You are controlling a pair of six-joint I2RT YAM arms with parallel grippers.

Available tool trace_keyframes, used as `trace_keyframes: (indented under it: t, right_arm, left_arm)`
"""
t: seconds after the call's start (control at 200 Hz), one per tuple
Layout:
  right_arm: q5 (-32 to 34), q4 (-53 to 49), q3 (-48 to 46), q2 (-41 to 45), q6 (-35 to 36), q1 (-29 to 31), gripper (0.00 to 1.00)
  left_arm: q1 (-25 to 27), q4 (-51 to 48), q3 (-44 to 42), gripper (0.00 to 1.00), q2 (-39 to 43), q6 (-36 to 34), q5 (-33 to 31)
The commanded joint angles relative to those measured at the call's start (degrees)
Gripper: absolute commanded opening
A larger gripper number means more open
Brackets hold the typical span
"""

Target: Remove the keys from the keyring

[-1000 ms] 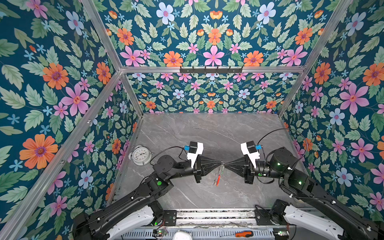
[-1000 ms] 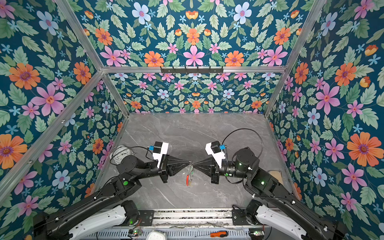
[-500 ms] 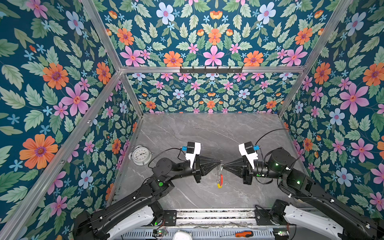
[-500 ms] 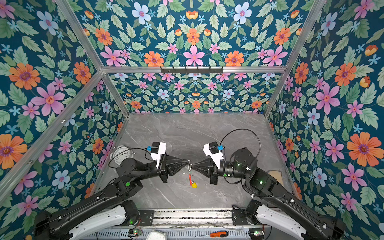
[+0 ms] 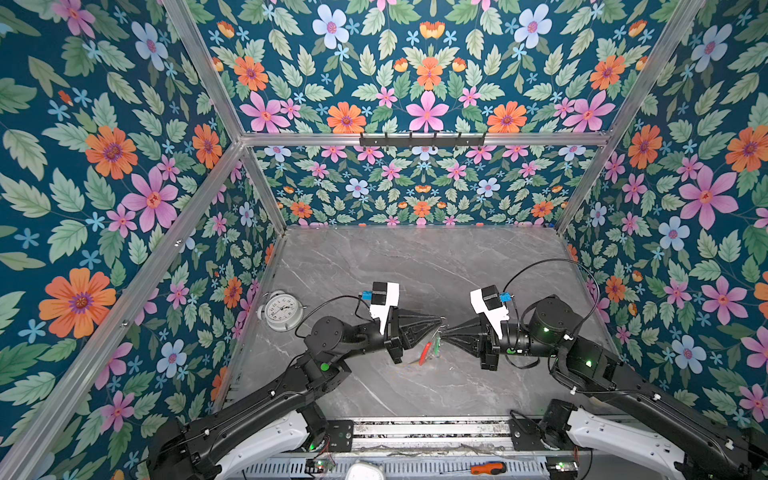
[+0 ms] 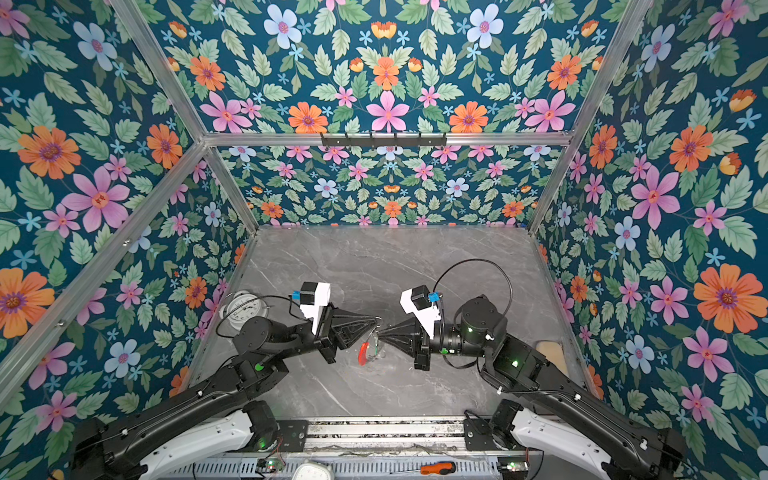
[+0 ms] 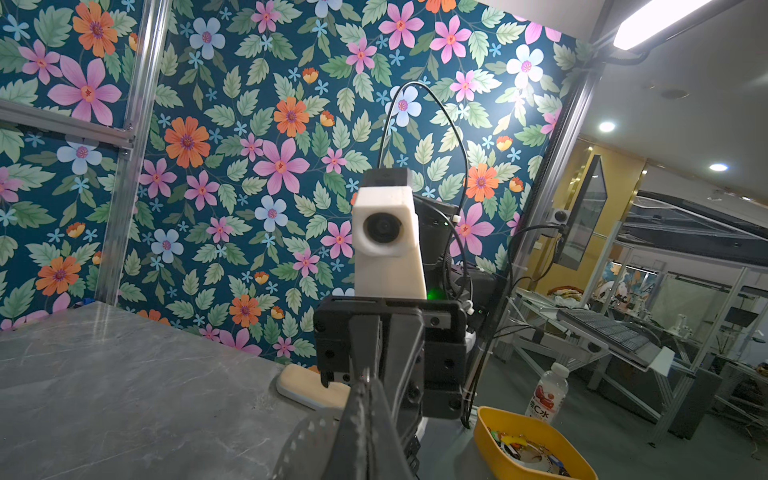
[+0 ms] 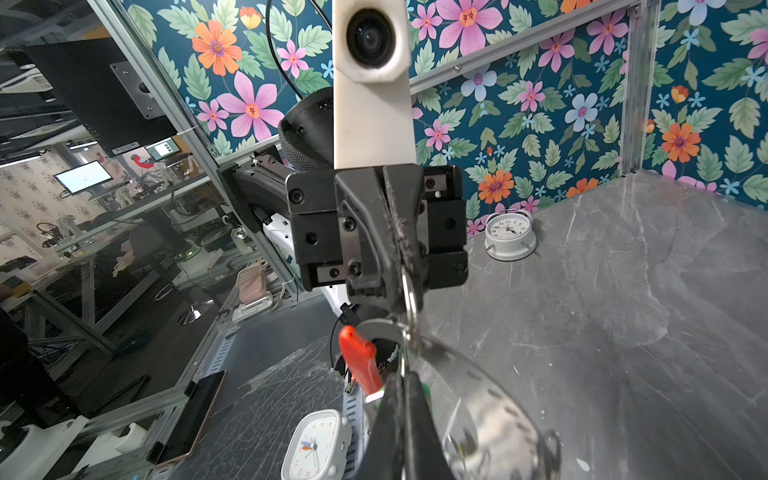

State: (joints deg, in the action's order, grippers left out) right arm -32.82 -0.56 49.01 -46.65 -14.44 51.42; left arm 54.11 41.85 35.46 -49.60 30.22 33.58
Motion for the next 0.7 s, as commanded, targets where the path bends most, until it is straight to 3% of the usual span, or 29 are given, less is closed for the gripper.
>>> trace_keyframes:
  t: [0.0, 0.305, 0.51, 0.695]
  right_arm:
    - [-0.1, 3.13, -0.04, -0.06, -0.45, 0.09, 0.0]
    - [6.8, -3.65, -2.31, 5.92, 1.02, 0.08, 0.0]
    - [18.32, -9.04, -3.34, 10.87, 2.55, 0.09, 0.0]
    - [25.56, -12.79, -3.53, 10.29, 3.23, -1.59, 0.0]
  left_arm:
    - [-0.01, 3.93, -0.5, 0.0, 0.34, 0.82, -0.96]
    - [-0.03, -1.49, -2.36, 0.0, 4.54, -2.07, -7.74]
    - [-0.01, -3.69, -4.37, 0.0, 6.83, -3.49, -11.6]
    - [0.03, -3.37, -7.39, 0.0, 8.61, -3.42, -13.25]
